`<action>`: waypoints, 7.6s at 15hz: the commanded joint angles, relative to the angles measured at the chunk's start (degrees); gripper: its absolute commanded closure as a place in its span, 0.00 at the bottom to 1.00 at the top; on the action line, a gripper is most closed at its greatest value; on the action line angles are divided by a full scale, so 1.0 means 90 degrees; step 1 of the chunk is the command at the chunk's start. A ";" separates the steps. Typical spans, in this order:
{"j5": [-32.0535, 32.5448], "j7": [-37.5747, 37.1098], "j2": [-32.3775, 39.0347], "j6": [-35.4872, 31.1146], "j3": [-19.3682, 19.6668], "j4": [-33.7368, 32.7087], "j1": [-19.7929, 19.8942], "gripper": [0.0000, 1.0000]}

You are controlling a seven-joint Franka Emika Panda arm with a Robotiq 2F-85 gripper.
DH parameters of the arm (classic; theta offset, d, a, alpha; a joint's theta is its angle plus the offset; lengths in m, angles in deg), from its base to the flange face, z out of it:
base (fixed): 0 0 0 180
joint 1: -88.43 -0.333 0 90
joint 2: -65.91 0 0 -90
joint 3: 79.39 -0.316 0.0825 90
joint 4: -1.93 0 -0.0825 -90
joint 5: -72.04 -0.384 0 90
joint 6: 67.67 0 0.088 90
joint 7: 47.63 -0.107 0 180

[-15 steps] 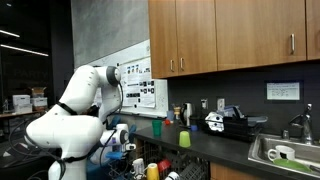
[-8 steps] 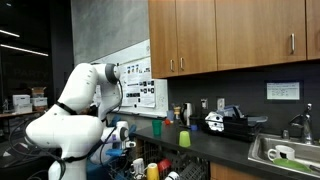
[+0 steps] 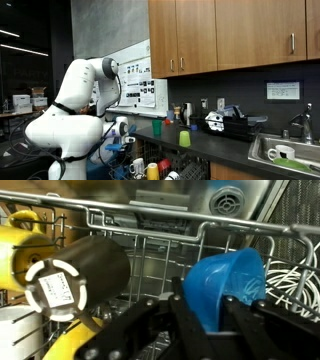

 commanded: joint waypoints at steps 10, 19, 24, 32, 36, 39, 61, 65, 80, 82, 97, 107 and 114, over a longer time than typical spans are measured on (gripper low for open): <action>0.0463 -0.0454 -0.1849 0.0750 -0.0540 0.0554 0.0804 0.94; -0.0409 0.0294 -0.2576 0.0818 -0.1283 0.0314 0.1856 0.94; -0.0986 0.0656 -0.2297 0.0627 -0.1517 0.0257 0.2056 0.55; -0.1610 0.0980 -0.1113 0.0254 -0.1868 0.0223 0.1994 0.06; -0.1565 0.1033 -0.0680 0.0034 -0.1818 0.0163 0.1982 0.00; -0.1580 0.1090 -0.0446 -0.0089 -0.1779 0.0132 0.2016 0.00; -0.1556 0.1402 0.0988 -0.0533 -0.1623 -0.0495 0.2110 0.00; -0.1513 0.1445 0.1210 -0.0743 -0.1564 -0.0619 0.2080 0.00; -0.1516 0.1353 0.1186 -0.1003 -0.1340 -0.0516 0.1957 0.88; -0.1553 0.1324 0.1069 -0.0899 -0.1384 -0.0455 0.1955 0.88; -0.1402 0.1438 -0.0193 -0.0182 -0.1379 0.0036 0.1841 0.88; -0.1442 0.1650 -0.0837 0.0479 -0.1577 0.0034 0.1985 0.88; -0.1491 0.1765 -0.1143 0.0644 -0.1567 0.0106 0.2167 0.88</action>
